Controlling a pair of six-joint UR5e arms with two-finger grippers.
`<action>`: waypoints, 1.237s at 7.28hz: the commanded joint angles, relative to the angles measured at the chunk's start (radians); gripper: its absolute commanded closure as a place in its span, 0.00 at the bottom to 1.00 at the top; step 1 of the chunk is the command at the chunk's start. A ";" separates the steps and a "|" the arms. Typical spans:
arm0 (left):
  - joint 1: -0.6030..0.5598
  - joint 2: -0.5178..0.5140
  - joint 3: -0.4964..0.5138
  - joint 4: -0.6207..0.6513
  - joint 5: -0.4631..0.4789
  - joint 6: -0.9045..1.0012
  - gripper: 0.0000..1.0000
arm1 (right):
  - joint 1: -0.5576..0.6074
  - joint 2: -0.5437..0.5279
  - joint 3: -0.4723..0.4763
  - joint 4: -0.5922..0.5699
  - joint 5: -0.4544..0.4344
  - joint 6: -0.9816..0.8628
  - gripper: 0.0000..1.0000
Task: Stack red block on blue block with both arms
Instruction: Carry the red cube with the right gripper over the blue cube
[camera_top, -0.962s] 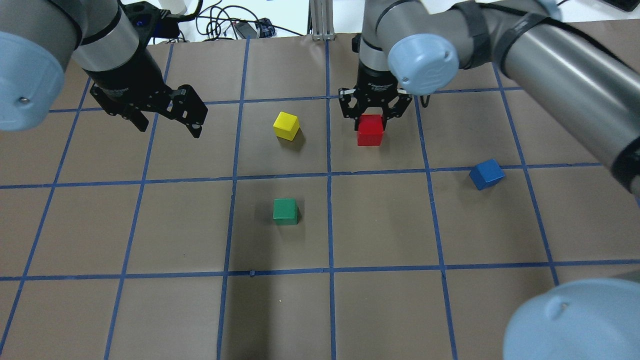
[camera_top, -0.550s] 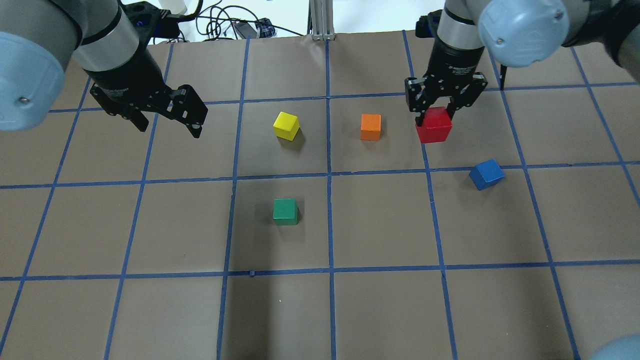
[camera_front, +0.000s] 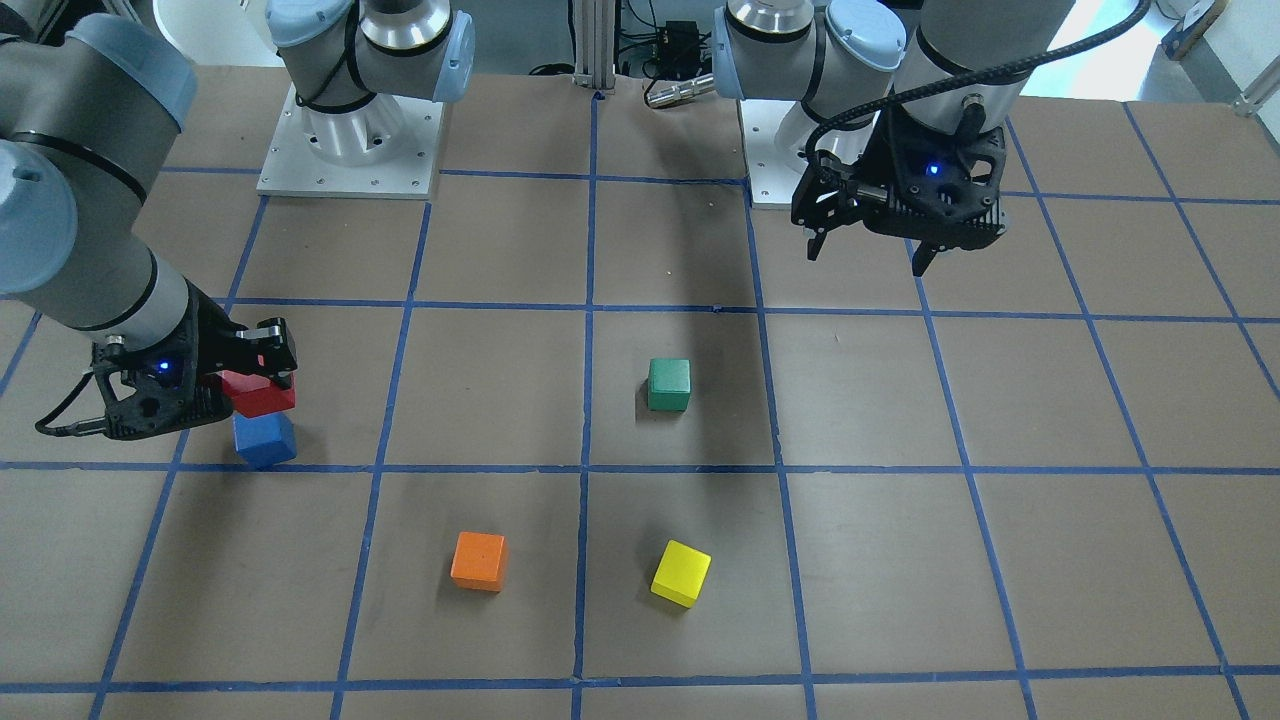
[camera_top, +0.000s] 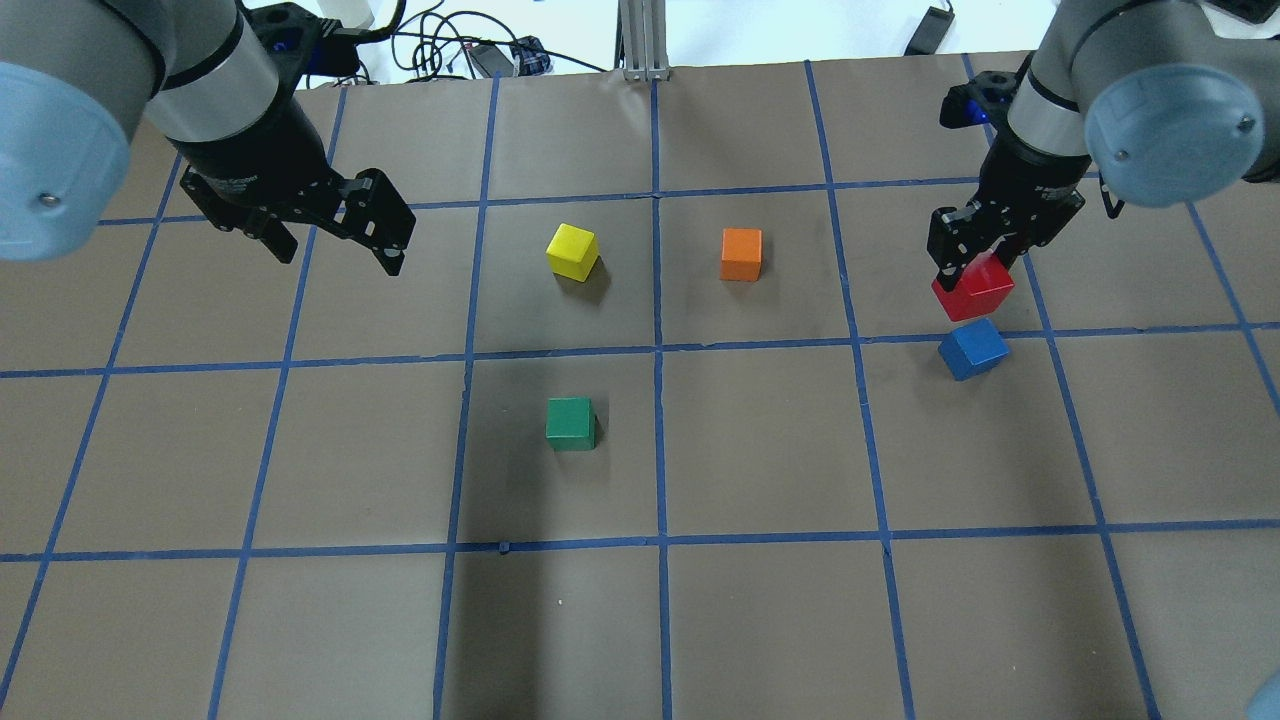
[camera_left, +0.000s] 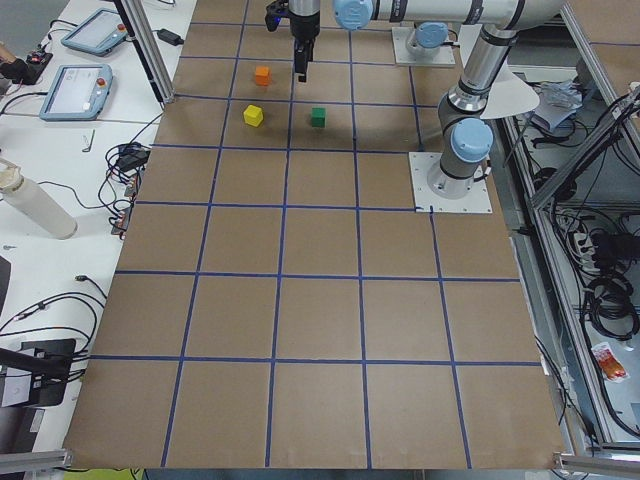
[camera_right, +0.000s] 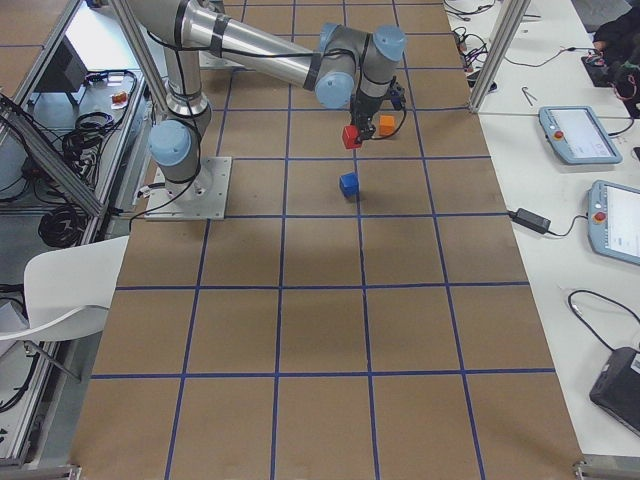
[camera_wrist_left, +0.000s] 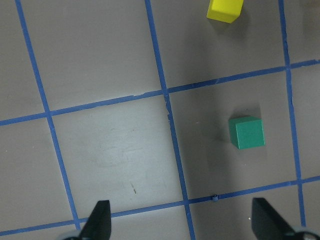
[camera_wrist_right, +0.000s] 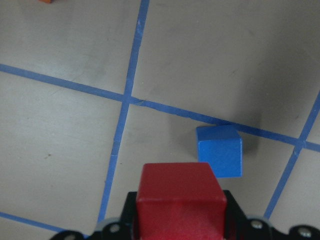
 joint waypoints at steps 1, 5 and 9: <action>0.000 0.000 -0.001 0.000 0.000 0.000 0.00 | -0.024 0.007 0.089 -0.152 -0.024 -0.110 1.00; 0.000 0.000 0.000 0.000 0.000 0.000 0.00 | -0.059 0.067 0.106 -0.235 -0.032 -0.157 1.00; 0.000 -0.001 0.000 0.000 -0.002 0.000 0.00 | -0.067 0.073 0.123 -0.234 -0.038 -0.151 1.00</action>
